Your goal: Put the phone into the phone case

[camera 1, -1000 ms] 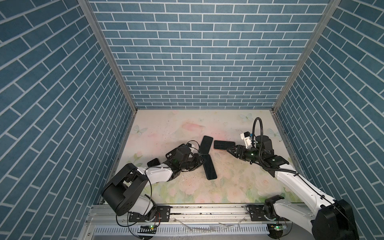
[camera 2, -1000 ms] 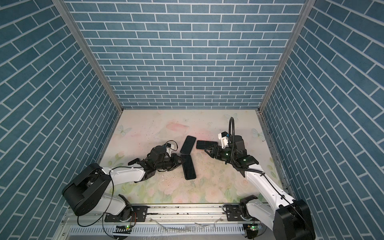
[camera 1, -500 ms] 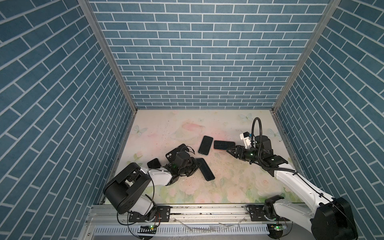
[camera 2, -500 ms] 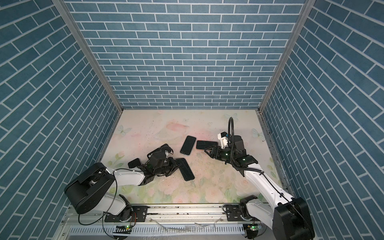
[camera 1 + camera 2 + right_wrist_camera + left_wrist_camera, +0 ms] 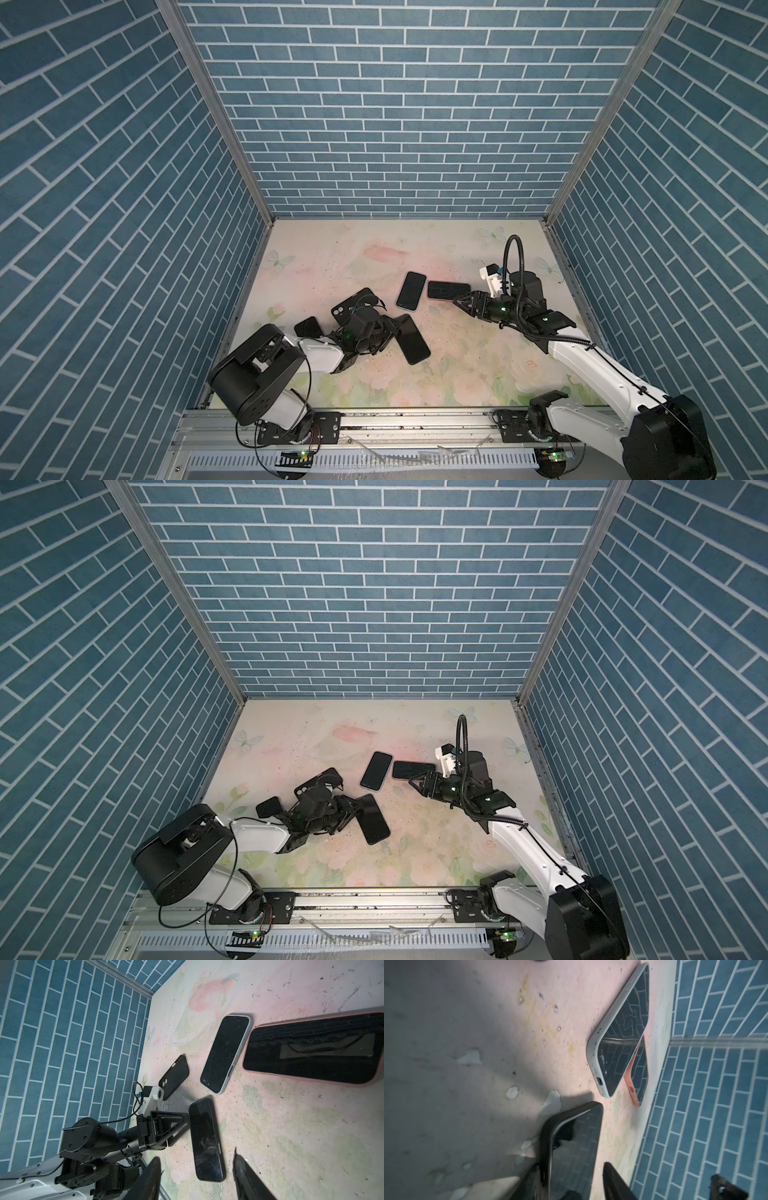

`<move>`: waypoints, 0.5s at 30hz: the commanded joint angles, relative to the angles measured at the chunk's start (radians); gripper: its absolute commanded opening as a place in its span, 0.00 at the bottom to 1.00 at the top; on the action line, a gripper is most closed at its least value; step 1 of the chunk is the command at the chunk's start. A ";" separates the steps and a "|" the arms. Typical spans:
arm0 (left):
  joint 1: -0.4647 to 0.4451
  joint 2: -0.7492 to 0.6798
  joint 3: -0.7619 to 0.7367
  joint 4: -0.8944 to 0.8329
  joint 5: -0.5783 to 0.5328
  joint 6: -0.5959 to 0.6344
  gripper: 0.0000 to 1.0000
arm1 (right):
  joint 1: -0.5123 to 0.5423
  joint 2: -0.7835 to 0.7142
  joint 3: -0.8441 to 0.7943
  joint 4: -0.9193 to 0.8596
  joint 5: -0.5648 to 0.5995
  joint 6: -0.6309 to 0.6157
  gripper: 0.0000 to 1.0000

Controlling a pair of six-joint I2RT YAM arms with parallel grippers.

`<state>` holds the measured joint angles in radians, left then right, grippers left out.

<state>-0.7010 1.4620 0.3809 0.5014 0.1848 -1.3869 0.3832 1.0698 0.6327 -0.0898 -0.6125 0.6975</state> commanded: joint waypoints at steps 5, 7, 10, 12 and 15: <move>0.003 -0.249 0.153 -0.695 -0.195 0.212 0.74 | -0.003 -0.005 0.054 -0.051 0.029 -0.090 0.57; 0.009 -0.320 0.223 -0.916 -0.284 0.267 0.77 | -0.002 0.002 0.085 -0.083 0.035 -0.118 0.57; 0.041 -0.397 0.298 -1.205 -0.381 0.280 0.83 | 0.002 0.022 0.128 -0.116 0.041 -0.156 0.57; 0.076 -0.430 0.313 -1.358 -0.412 0.270 0.93 | 0.008 0.042 0.153 -0.125 0.043 -0.174 0.57; 0.131 -0.486 0.308 -1.484 -0.421 0.246 1.00 | 0.032 0.083 0.175 -0.111 0.051 -0.192 0.57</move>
<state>-0.6056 0.9970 0.7021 -0.6468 -0.1581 -1.1522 0.3943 1.1191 0.7834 -0.1741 -0.5827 0.5739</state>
